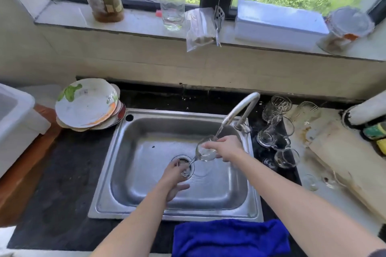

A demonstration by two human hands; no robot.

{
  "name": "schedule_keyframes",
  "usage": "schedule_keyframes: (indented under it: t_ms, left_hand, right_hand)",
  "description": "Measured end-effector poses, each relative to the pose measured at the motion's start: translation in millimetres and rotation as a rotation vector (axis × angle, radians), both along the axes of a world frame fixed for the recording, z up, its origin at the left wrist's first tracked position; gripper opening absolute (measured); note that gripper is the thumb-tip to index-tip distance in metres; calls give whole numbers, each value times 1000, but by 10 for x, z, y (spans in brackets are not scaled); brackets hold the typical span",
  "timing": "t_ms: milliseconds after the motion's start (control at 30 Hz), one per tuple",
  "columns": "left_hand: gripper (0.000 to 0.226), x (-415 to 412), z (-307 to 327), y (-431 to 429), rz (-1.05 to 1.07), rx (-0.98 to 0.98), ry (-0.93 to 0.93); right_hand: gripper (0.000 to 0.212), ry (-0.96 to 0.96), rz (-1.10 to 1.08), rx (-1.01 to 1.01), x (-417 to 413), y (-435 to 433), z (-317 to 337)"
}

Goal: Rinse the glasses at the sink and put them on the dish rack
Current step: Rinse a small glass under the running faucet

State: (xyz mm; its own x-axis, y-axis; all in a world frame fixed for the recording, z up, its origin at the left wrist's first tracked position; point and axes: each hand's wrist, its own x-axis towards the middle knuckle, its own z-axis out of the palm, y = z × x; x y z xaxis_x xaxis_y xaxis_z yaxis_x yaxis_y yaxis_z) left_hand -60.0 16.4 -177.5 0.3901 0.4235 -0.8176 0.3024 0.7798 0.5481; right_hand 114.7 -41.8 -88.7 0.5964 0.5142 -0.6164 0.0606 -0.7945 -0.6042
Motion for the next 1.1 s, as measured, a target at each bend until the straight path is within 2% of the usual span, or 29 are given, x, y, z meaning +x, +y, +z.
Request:
schedule_keyframes:
  t_ms: [133, 300, 400, 500, 600, 700, 800, 867, 967, 1033, 1100]
  left_hand:
    - [32, 135, -131, 168, 152, -86, -112]
    - [27, 213, -44, 358, 113, -164, -130]
    - [20, 222, 12, 482, -37, -228, -108]
    - [6, 211, 108, 517, -150, -259, -72]
    - [14, 229, 33, 479, 21, -168, -120]
    - [11, 236, -69, 443, 164, -66, -122]
    - [6, 197, -59, 437, 71, -88, -39]
    - [9, 172, -38, 422, -18, -115, 27]
    - [8, 205, -48, 386, 50, -81, 3]
    - [4, 238, -59, 381, 136, -9, -19]
    - [5, 235, -57, 399, 115, 5, 21]
  right_hand:
    - [47, 23, -26, 10, 66, 97, -29]
    - [78, 134, 122, 87, 247, 56, 16]
    - [91, 177, 250, 151, 365, 31, 92]
    - [75, 235, 232, 185, 431, 88, 87]
    - [55, 193, 180, 152, 417, 125, 45]
    - [63, 192, 218, 125, 404, 118, 2]
    - [76, 187, 395, 146, 442, 127, 19]
    - [70, 179, 469, 149, 462, 173, 34]
    - [51, 157, 356, 144, 432, 247, 76]
    - [51, 167, 300, 137, 420, 267, 92]
    - [60, 214, 376, 133, 436, 264, 109]
